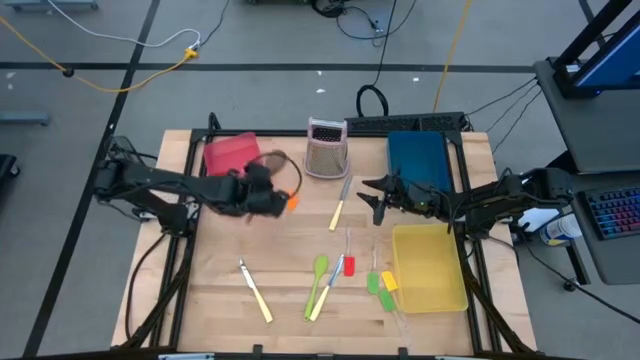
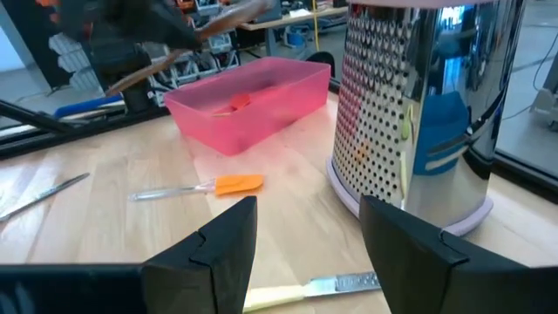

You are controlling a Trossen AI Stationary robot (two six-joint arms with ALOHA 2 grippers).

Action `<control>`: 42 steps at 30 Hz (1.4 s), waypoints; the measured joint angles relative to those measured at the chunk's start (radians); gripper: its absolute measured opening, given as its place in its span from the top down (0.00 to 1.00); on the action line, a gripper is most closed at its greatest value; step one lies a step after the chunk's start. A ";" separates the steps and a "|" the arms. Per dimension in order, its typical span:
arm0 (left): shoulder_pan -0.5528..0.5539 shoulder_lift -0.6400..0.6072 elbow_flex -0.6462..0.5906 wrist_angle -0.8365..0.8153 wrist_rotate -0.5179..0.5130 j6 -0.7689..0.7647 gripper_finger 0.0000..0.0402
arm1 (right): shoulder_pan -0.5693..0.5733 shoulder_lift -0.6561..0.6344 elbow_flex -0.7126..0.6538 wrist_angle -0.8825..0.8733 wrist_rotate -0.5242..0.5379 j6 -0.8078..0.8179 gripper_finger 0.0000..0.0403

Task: Pick & Place Kitchen Items
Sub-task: Put the brown serving spoon into the pink bin

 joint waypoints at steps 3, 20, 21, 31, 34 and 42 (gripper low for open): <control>0.090 -0.009 -0.003 -0.045 -0.023 -0.021 0.93 | 0.000 0.000 0.000 -0.005 0.000 0.003 0.51; 0.437 0.171 -0.118 0.013 0.037 0.044 0.91 | 0.000 0.000 0.001 -0.013 0.000 0.000 0.51; 0.443 0.186 -0.118 0.016 0.033 0.048 0.91 | 0.000 0.000 0.001 -0.014 0.001 0.000 0.51; 0.485 0.315 -0.113 0.099 0.096 0.086 0.91 | 0.000 0.000 0.001 -0.021 0.001 0.001 0.51; 0.494 0.338 -0.119 0.096 0.105 0.096 0.91 | 0.000 0.000 0.001 -0.022 0.000 0.002 0.51; 0.515 0.341 -0.118 0.089 0.123 0.094 0.89 | 0.000 0.000 0.001 -0.027 0.000 0.002 0.51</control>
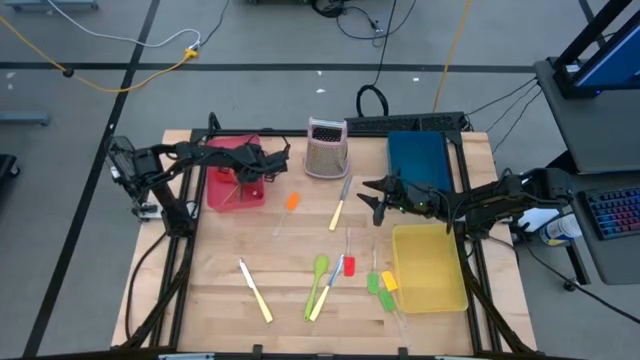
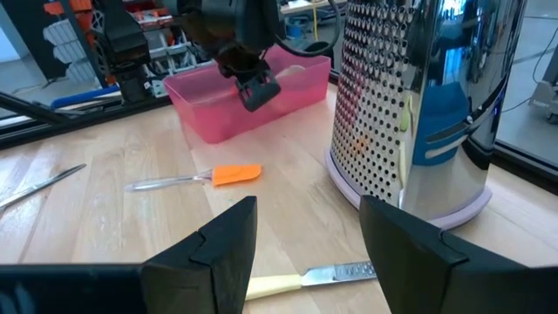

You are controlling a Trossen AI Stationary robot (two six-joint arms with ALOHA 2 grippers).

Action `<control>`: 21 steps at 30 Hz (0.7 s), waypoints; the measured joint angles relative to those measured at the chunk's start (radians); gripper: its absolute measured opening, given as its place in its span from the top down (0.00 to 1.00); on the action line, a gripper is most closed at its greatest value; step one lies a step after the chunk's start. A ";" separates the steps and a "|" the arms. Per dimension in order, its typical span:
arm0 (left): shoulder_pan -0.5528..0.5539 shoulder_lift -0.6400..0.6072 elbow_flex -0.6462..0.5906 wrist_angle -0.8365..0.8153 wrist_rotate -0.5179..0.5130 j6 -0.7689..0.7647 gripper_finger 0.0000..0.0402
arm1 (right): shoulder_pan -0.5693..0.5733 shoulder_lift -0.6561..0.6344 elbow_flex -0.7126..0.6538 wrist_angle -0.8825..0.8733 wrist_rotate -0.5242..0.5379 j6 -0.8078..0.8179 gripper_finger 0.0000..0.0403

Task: Pick & Place Kitchen Items
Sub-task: Put the brown serving spoon into the pink bin, then put the green baby spoon into the pink bin

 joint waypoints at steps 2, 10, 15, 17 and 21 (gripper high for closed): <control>-0.001 0.000 0.000 0.001 0.000 0.007 0.86 | 0.000 0.000 0.000 -0.001 0.000 0.000 0.51; 0.000 -0.013 0.001 -0.003 0.060 0.057 0.67 | 0.000 0.000 0.000 -0.008 0.000 0.000 0.51; -0.008 -0.091 0.001 -0.001 0.116 0.042 0.64 | 0.000 0.000 0.000 -0.008 0.000 0.000 0.51; -0.022 -0.142 0.001 0.001 0.132 0.045 0.65 | 0.000 0.000 0.000 -0.007 0.000 -0.007 0.51; -0.111 -0.261 0.002 0.015 0.182 0.068 0.69 | 0.000 0.000 0.000 -0.007 0.000 -0.034 0.51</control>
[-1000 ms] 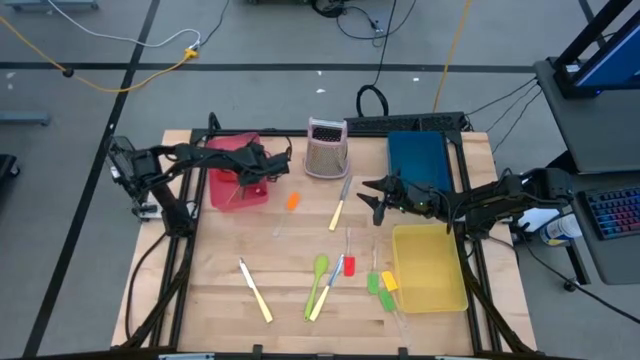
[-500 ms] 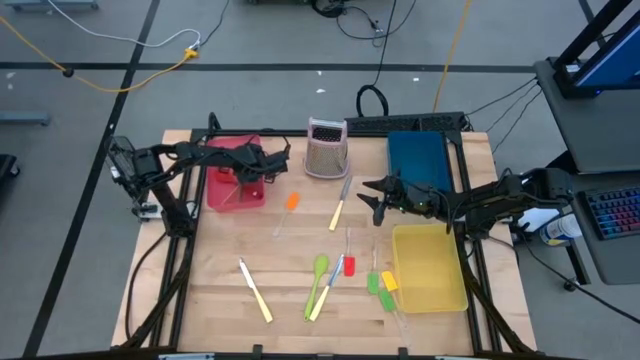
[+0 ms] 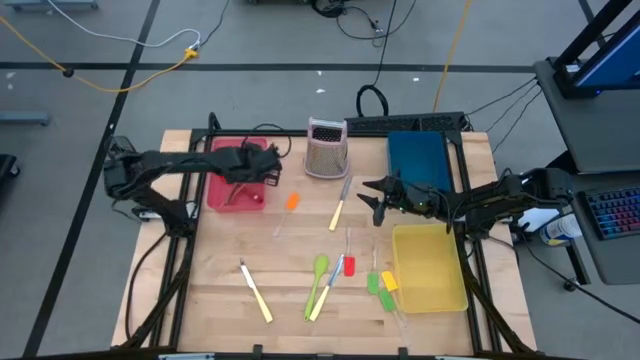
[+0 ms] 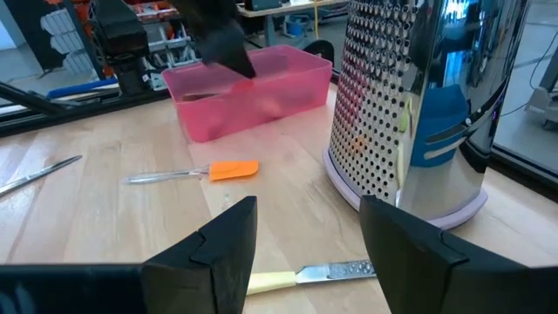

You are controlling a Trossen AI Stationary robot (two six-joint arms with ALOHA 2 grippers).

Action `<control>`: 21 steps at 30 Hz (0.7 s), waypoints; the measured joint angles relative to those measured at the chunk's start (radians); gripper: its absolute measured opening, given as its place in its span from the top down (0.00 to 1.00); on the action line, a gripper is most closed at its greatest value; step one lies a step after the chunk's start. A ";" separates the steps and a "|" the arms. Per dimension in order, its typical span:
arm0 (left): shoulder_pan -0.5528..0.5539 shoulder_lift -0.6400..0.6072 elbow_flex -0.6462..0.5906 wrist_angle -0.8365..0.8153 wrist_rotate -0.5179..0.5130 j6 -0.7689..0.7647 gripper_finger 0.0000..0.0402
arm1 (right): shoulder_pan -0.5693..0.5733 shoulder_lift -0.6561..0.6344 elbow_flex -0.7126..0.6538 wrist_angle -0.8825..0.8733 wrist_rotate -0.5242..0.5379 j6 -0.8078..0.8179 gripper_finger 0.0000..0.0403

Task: Pick & Place Kitchen Items
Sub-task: Put the green baby spoon into the pink bin

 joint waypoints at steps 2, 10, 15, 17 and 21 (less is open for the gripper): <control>-0.072 -0.052 0.000 0.024 -0.007 -0.022 0.70 | 0.000 0.000 0.000 0.003 0.000 -0.012 0.51; -0.423 -0.098 0.000 0.376 -0.009 0.062 0.77 | 0.000 0.000 0.000 0.047 0.000 -0.073 0.51; -0.615 -0.022 0.000 0.589 0.027 0.071 0.78 | 0.000 0.000 0.000 0.067 0.002 -0.103 0.51; -0.669 0.017 0.003 0.645 0.027 0.051 0.78 | 0.000 0.000 0.000 0.082 0.002 -0.104 0.51; -0.728 0.114 0.071 0.629 0.030 0.019 0.78 | 0.000 0.000 0.000 0.098 0.003 -0.104 0.51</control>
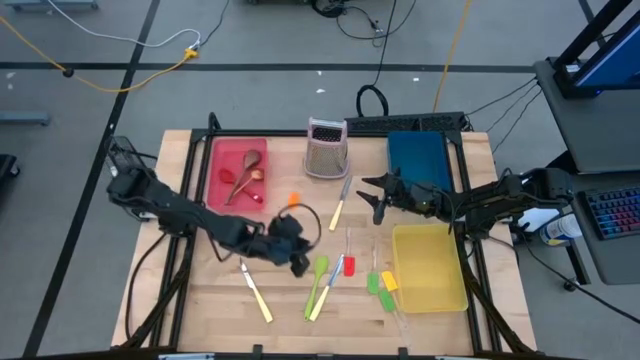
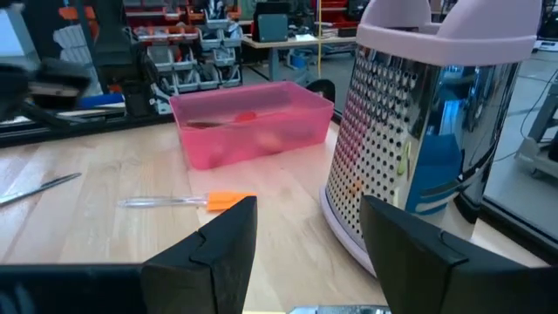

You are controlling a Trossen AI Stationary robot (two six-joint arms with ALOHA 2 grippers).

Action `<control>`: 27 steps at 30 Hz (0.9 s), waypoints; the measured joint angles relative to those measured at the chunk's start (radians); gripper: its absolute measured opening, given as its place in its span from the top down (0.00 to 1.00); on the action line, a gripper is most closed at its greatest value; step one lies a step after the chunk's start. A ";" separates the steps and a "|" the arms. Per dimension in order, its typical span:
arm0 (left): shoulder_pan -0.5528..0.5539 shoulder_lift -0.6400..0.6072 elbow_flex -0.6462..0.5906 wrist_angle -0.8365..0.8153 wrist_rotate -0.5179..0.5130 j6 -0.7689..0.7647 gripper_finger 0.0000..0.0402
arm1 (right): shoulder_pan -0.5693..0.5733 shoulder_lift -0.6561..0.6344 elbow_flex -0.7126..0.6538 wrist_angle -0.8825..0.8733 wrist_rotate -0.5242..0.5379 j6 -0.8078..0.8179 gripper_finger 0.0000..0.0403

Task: Pick & Place Kitchen Items
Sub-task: Put the green baby spoon into the pink bin

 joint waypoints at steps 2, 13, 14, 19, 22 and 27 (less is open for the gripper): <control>-0.009 0.048 0.072 -0.054 0.016 0.018 0.78 | 0.000 0.000 0.000 -0.008 0.000 0.000 0.51; -0.005 0.375 0.462 -0.440 0.121 0.002 0.78 | 0.000 0.000 0.000 -0.072 -0.163 0.105 0.51; -0.005 0.394 0.472 -0.440 0.142 -0.010 0.78 | 0.001 0.000 0.000 -0.071 -0.183 0.105 0.51; -0.013 0.441 0.476 -0.441 0.233 -0.057 0.78 | 0.006 0.000 0.000 -0.066 -0.177 0.102 0.51; -0.028 0.446 0.475 -0.439 0.242 -0.059 0.78 | 0.006 0.000 -0.001 -0.040 -0.177 0.101 0.51; -0.055 0.453 0.475 -0.437 0.242 -0.057 0.78 | 0.006 0.000 -0.001 -0.010 -0.178 0.112 0.51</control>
